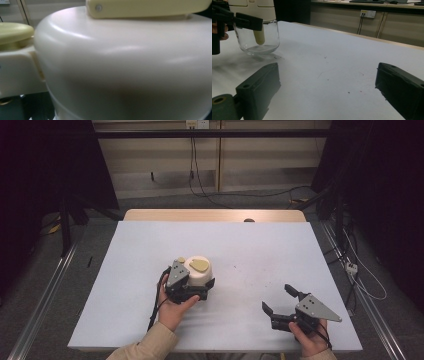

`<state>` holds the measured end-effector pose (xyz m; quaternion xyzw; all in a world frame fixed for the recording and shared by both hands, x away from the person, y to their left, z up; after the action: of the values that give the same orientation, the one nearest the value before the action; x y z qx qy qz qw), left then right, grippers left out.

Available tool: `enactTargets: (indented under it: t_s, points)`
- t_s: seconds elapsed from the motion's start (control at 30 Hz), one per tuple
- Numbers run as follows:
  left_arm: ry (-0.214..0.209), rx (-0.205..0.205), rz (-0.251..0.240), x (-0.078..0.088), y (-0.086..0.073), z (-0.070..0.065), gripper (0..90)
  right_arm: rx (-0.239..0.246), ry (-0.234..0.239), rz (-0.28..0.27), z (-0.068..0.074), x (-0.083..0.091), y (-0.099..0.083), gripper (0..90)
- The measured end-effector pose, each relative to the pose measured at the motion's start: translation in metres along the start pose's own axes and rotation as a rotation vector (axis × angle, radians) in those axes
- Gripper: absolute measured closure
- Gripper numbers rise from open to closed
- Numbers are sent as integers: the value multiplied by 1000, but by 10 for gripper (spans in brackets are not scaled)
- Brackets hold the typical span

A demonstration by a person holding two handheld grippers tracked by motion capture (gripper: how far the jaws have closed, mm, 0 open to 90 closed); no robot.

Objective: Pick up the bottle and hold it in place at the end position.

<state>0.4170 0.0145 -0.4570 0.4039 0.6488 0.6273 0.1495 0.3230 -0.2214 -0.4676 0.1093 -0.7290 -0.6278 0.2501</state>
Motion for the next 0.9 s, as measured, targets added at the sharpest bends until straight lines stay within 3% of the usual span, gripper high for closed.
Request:
enactTargets:
  t_s: [0.9]
  points:
    - [-33, -2, 24, -22, 13, 0, 51, -4, 2, -1, 0, 1, 0, 50]
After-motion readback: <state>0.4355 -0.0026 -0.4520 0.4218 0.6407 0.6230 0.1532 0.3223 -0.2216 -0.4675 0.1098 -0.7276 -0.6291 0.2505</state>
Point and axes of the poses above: each handheld gripper's, and its own axes: x roughly backward along the jaws, y roughly out of its top, z roughly to its left, the point moved 9 cm from there along -x, roughly forward along the jaws, and after that the axes turned 5 degrees about x, right-handed, at the moved point
